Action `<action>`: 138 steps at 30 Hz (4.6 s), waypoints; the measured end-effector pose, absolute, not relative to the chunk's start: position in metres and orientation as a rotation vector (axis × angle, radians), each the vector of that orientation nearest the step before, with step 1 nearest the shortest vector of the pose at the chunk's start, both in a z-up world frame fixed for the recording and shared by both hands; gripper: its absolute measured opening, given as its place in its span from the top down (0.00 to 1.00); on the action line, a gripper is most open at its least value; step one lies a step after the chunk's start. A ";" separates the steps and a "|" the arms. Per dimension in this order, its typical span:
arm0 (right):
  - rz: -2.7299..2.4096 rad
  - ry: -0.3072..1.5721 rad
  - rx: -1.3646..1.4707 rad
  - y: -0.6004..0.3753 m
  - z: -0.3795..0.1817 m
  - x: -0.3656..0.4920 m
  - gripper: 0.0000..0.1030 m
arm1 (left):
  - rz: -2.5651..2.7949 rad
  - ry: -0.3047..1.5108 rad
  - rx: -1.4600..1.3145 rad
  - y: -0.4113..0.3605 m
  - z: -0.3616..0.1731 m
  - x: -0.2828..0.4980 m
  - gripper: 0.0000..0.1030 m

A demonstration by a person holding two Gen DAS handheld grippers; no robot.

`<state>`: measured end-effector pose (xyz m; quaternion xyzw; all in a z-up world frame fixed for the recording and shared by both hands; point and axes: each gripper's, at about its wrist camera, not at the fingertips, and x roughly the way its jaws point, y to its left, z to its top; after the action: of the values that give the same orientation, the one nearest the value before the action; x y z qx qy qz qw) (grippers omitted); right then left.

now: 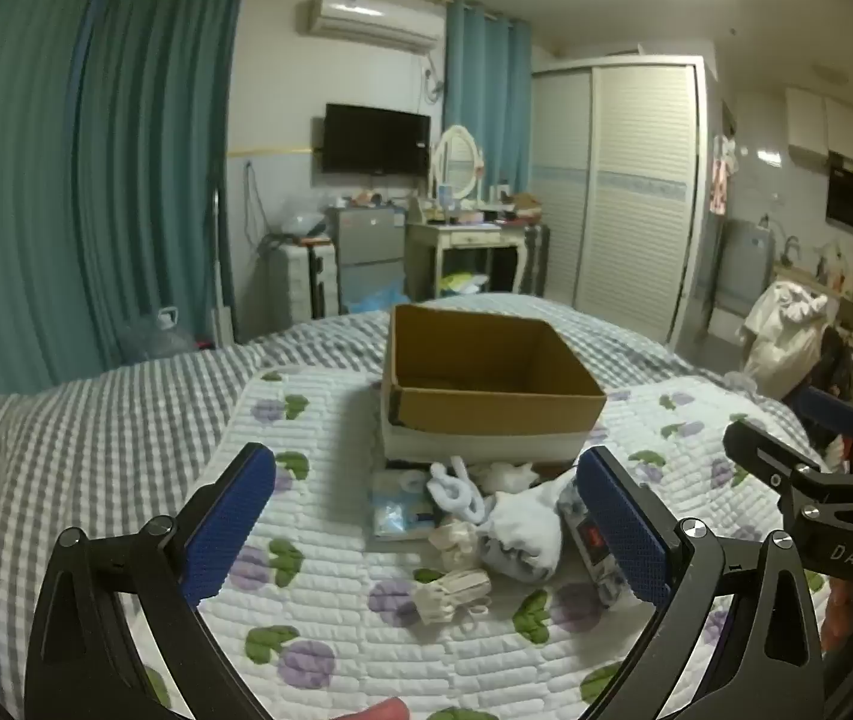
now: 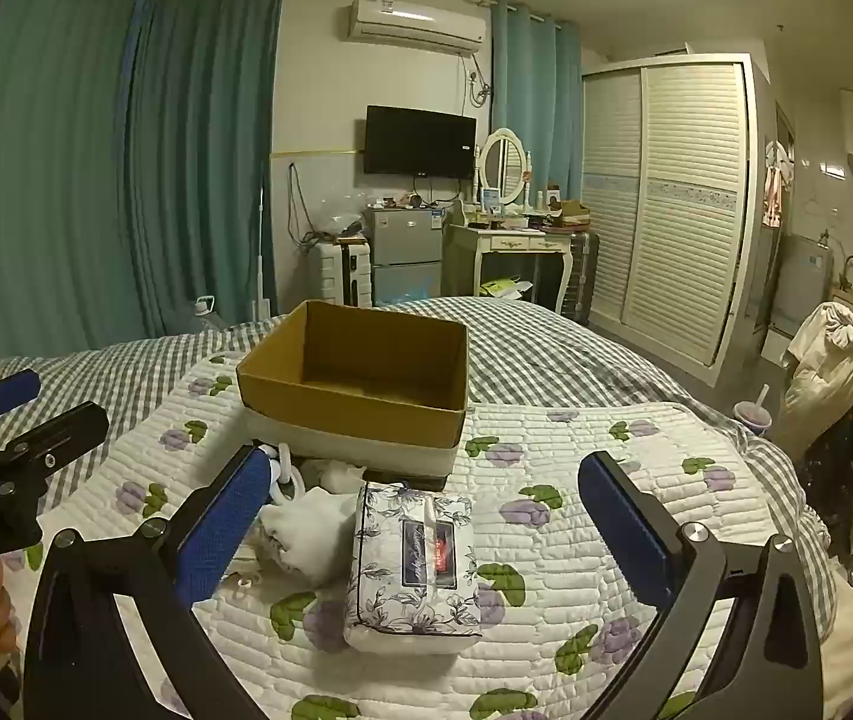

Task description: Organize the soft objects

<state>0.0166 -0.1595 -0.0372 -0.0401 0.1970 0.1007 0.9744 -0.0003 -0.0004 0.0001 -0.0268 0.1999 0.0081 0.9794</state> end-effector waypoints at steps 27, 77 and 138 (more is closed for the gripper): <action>0.207 0.420 -0.072 -0.158 -0.044 0.020 0.00 | 0.013 0.424 -0.054 0.000 -0.005 0.001 0.00; 0.216 0.441 -0.069 -0.156 -0.051 0.023 0.00 | 0.015 0.425 -0.055 0.001 -0.005 0.002 0.00; 0.226 0.795 -0.034 -0.156 -0.163 0.087 0.21 | -0.083 0.847 -0.085 -0.022 -0.140 0.063 0.46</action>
<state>0.0872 -0.1562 -0.1629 -0.0163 0.3864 0.1099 0.9156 0.0631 -0.0222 -0.1398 -0.0411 0.4105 -0.0403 0.9100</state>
